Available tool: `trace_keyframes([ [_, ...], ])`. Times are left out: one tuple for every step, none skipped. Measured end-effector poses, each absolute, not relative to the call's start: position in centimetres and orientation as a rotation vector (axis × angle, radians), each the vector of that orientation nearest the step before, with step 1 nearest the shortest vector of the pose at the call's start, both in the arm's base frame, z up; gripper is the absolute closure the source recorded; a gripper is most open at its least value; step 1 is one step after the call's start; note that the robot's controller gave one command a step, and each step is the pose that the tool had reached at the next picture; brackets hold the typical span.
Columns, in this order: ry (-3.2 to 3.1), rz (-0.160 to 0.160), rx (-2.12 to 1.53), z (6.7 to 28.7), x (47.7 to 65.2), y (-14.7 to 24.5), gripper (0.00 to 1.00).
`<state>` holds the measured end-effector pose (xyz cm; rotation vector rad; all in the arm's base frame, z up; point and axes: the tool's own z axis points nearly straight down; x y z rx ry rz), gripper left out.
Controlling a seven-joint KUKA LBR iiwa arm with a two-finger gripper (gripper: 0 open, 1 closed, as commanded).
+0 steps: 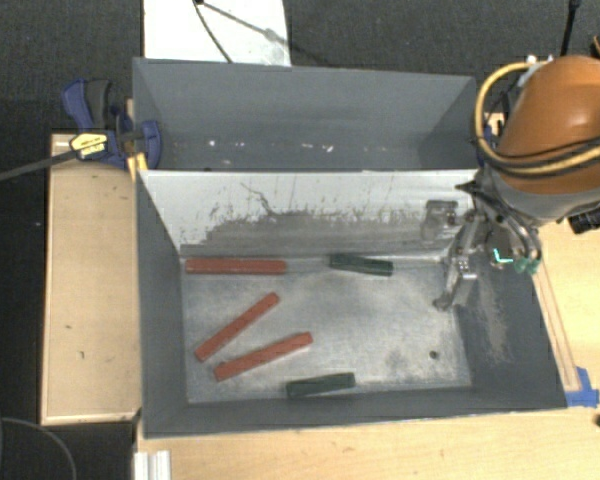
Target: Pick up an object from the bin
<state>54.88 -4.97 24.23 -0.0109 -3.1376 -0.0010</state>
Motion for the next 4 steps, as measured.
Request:
trace_keyframes([
  [-3.119,-0.005,0.368,19.0,58.0,3.4,0.0],
  [-3.079,-0.006,0.615,13.6,56.1,12.9,0.0],
  [-2.956,-0.003,1.062,7.0,55.4,18.0,0.0],
  [-2.961,-0.001,1.057,7.1,55.5,17.9,1.0],
])
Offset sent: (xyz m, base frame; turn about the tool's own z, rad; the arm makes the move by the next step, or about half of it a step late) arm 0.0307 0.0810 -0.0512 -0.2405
